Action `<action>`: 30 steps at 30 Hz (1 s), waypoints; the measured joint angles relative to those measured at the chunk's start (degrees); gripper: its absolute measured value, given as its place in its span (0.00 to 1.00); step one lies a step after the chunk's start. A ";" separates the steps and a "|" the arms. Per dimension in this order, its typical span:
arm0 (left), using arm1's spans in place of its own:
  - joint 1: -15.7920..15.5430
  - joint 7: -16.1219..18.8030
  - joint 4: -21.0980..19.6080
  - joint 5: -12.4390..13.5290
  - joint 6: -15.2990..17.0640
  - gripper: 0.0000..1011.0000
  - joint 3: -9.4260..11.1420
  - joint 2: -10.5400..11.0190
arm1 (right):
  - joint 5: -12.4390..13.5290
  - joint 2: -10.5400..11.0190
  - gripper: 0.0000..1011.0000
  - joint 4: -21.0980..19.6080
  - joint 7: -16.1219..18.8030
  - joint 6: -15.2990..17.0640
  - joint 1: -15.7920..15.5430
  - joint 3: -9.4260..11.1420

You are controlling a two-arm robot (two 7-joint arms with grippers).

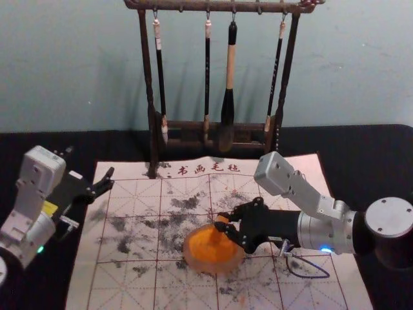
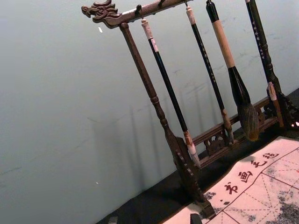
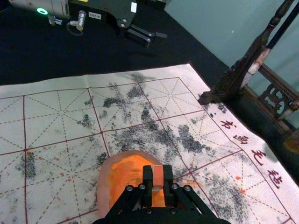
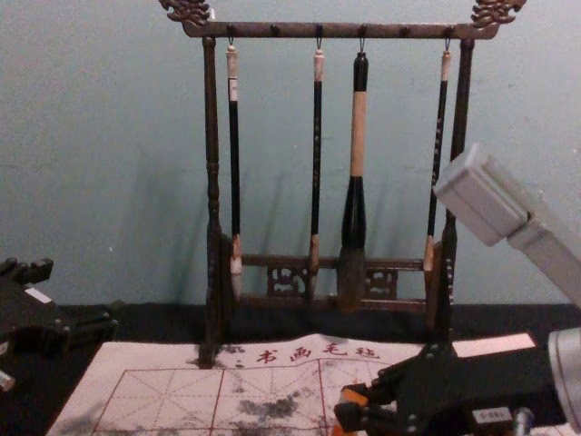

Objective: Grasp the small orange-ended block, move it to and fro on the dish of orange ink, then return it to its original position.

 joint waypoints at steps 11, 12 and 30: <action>0.00 0.00 0.00 0.00 0.00 0.99 0.00 0.00 | 0.17 1.74 0.11 -1.95 0.11 0.82 -1.16 0.98; 0.00 0.00 0.00 0.00 0.00 0.99 0.00 0.00 | 0.33 2.07 0.11 -2.34 0.19 0.82 -1.43 1.11; 0.00 0.00 0.00 0.00 0.00 0.99 0.00 0.00 | 1.34 4.09 0.11 -5.69 1.69 0.51 -3.12 0.78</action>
